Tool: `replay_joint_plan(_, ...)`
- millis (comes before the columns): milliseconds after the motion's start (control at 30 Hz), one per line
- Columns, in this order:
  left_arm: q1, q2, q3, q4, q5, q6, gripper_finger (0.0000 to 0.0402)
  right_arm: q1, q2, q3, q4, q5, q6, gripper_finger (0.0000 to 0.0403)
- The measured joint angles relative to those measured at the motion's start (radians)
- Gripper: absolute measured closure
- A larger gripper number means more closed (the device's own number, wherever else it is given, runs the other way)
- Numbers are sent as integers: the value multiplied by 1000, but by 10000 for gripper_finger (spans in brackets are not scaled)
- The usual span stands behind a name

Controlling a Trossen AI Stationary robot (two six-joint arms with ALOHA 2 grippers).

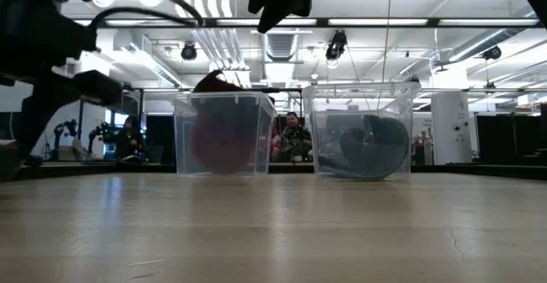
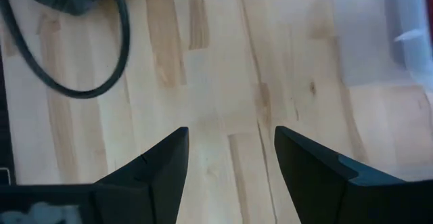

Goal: Pick & Place hat
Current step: Put the gray cap into the right transparent bin

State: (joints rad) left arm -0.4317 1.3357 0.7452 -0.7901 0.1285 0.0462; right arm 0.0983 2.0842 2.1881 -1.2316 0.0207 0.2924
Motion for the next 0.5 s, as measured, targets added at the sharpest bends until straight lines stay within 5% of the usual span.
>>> replay_joint_plan(300,28,101,14,-10,187,82,268,21,0,-75,4,-48,2,188)
replay_joint_plan(500,64,113,55,-60,196,92,323,24,0,-153,27,-53,35,188)
